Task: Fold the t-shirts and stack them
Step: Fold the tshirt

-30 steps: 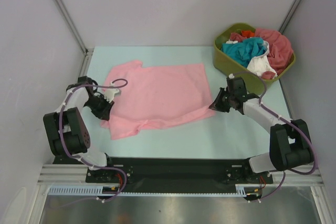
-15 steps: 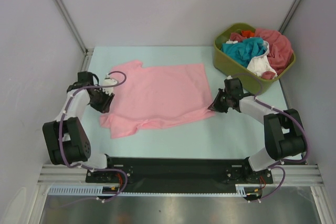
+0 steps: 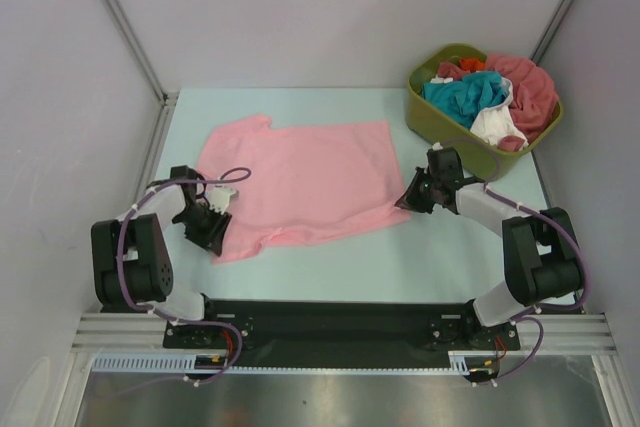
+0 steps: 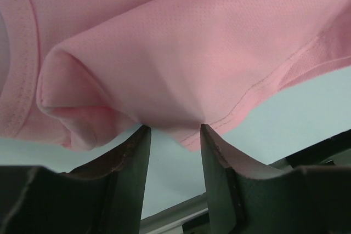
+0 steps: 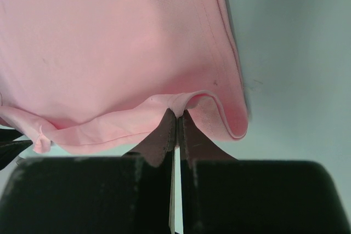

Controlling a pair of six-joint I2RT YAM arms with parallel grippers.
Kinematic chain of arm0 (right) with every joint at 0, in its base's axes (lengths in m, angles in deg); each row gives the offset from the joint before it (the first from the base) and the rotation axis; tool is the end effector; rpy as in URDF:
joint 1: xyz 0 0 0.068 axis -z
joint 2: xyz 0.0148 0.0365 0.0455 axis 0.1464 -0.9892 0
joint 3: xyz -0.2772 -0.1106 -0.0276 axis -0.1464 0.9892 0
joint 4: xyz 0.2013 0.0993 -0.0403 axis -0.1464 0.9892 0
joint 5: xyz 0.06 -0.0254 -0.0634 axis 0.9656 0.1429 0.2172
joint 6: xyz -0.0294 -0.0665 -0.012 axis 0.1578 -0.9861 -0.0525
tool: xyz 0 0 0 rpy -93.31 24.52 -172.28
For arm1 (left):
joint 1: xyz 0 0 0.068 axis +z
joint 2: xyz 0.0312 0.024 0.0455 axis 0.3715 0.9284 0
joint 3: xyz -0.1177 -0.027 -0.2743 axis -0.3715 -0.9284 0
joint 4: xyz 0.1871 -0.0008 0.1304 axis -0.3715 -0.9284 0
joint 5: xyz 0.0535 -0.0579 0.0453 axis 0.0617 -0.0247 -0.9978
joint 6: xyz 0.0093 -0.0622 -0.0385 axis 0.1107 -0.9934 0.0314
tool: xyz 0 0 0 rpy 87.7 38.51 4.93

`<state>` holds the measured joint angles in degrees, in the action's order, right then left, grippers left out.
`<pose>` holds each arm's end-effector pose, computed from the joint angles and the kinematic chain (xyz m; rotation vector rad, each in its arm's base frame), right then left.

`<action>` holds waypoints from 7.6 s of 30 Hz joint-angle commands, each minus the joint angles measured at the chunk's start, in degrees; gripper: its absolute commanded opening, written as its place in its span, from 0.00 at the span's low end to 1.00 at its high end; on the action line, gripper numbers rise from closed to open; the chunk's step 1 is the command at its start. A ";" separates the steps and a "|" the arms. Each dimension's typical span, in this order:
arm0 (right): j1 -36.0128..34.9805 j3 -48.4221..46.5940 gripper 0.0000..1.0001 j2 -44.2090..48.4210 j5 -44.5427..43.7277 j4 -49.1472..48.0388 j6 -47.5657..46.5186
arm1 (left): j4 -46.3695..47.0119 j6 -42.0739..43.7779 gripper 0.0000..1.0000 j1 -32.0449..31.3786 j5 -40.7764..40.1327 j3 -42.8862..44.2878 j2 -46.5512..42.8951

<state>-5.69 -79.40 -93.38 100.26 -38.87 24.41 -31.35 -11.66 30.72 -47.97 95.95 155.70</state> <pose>0.2764 0.0841 0.2080 0.3974 2.5439 0.6442 0.2040 0.0171 0.1860 0.7199 2.9019 -0.3067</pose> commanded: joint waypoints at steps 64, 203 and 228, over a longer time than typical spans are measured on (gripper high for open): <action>2.68 -23.40 0.62 -17.19 -5.96 1.21 -2.38 | 8.04 -15.88 0.39 1.99 4.75 39.36 22.08; 2.24 -43.79 0.57 -33.70 -22.66 20.54 -15.75 | 11.90 -21.95 0.00 -5.30 22.50 53.19 30.44; -3.99 -34.49 0.59 -19.99 -40.50 10.19 -9.70 | 11.38 -17.11 0.00 -5.04 20.04 49.22 28.15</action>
<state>-9.36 -116.56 -116.74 65.53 -25.96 10.22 -20.27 -31.97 25.36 -27.56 145.29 185.97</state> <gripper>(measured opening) 0.590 0.006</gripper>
